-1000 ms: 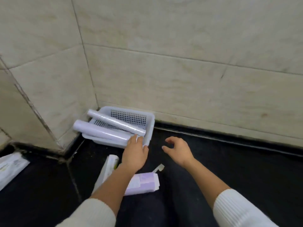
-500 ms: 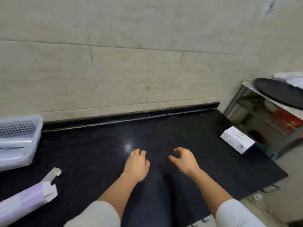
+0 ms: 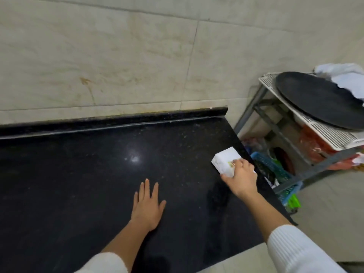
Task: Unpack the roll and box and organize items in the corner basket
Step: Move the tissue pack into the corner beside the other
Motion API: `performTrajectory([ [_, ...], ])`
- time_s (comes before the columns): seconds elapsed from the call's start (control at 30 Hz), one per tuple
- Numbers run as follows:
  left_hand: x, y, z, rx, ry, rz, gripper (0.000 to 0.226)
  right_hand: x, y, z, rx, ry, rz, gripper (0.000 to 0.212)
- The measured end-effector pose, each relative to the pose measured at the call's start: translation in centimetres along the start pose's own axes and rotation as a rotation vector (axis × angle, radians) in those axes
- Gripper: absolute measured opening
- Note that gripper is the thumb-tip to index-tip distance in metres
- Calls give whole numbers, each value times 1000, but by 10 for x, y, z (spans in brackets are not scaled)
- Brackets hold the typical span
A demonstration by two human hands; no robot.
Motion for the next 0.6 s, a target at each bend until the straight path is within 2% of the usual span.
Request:
performTrajectory([
  [0.13, -19, -4, 0, 16, 25, 52, 70, -4, 40, 20, -121, -181, -2, 101],
  [0.2, -20, -6, 3, 20, 18, 64, 70, -10, 51, 24, -140, -212, 48, 109],
  [0.37, -18, -1, 7, 38, -35, 87, 73, -22, 50, 24, -108, -121, 121, 105],
  [0.5, 0, 5, 7, 64, -131, 40, 74, -31, 20, 16, -20, -127, 182, 102],
  [0.6, 15, -3, -8, 89, -53, -101, 68, -40, -27, 10, 107, -177, 271, 101],
])
Point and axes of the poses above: each hand's wrist, its own z-axis towards the middle knuckle, its own x-axis out of the back of the hand, y = z × x, the point moved 1 cm from there along z, towards the middle knuckle, and after that the axes turned 13 degrees about x, right-handed, at the moved point
